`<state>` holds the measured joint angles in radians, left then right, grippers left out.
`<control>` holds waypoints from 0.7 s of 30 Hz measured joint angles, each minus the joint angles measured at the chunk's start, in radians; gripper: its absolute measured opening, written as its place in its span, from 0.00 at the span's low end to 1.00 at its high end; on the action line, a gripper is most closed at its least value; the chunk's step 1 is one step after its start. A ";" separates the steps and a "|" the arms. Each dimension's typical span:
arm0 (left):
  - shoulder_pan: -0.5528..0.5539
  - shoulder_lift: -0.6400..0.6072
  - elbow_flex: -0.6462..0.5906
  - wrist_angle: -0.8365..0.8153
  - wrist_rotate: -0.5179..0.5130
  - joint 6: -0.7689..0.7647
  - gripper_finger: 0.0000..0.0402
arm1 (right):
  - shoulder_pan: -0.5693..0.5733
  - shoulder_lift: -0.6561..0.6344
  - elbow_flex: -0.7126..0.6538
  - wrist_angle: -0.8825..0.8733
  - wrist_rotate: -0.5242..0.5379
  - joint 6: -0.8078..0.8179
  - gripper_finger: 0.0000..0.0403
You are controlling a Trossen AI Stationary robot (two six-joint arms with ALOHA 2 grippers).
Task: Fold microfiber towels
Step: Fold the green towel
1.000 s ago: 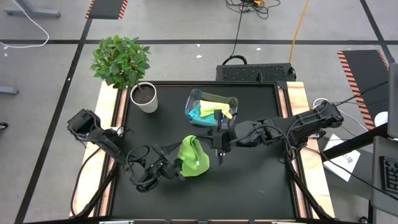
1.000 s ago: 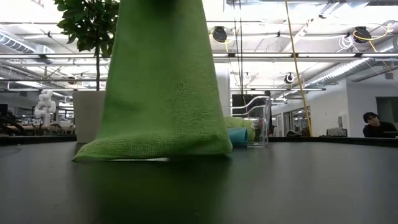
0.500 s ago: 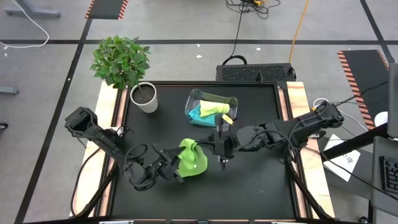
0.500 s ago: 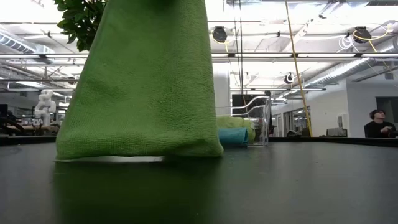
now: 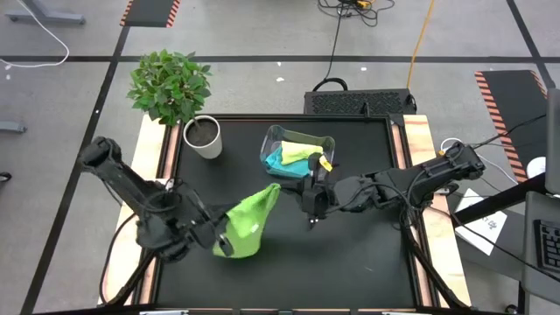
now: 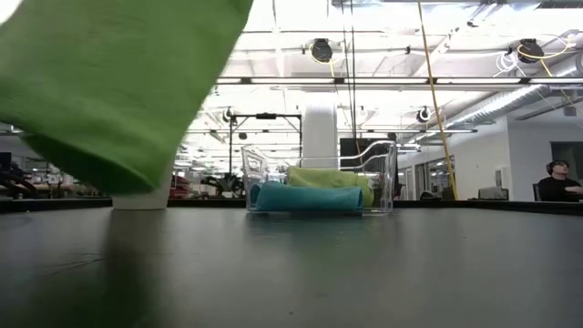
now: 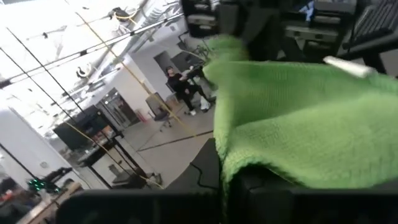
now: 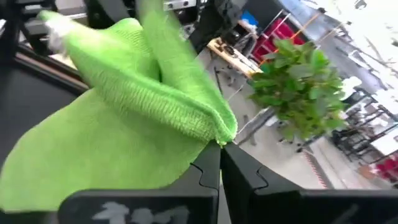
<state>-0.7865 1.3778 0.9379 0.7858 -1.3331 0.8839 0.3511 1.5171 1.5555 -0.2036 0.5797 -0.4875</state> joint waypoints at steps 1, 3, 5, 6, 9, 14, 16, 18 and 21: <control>-0.004 -0.023 0.000 -0.019 -0.002 -0.011 0.01 | 0.000 -0.005 0.000 0.003 0.010 -0.011 0.00; -0.008 -0.059 0.000 -0.039 -0.009 -0.041 0.01 | 0.000 -0.023 0.000 0.013 0.037 -0.024 0.00; -0.007 -0.087 0.000 -0.073 -0.018 -0.059 0.01 | -0.001 -0.040 0.000 0.023 0.044 -0.035 0.00; -0.007 -0.100 0.000 -0.097 -0.019 -0.068 0.01 | -0.004 -0.049 0.000 0.032 0.043 -0.044 0.00; 0.016 -0.131 0.001 -0.127 -0.017 -0.079 0.01 | -0.009 -0.069 0.000 0.070 0.037 -0.119 0.00; 0.084 -0.159 0.001 -0.245 -0.006 -0.144 0.00 | -0.041 -0.090 0.002 0.112 0.041 -0.144 0.00; 0.111 -0.160 0.001 -0.316 0.050 -0.206 0.01 | -0.054 -0.087 0.002 0.085 0.006 -0.117 0.00; 0.142 -0.158 0.001 -0.405 0.104 -0.274 0.00 | -0.070 -0.074 0.001 0.050 -0.052 -0.098 0.00; 0.187 -0.157 0.001 -0.581 0.208 -0.467 0.00 | -0.082 -0.061 -0.013 0.018 -0.113 -0.032 0.00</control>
<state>-0.5997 1.2212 0.9386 0.2053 -1.1255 0.4173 0.2687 1.4560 1.5430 -0.1852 0.4671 -0.5194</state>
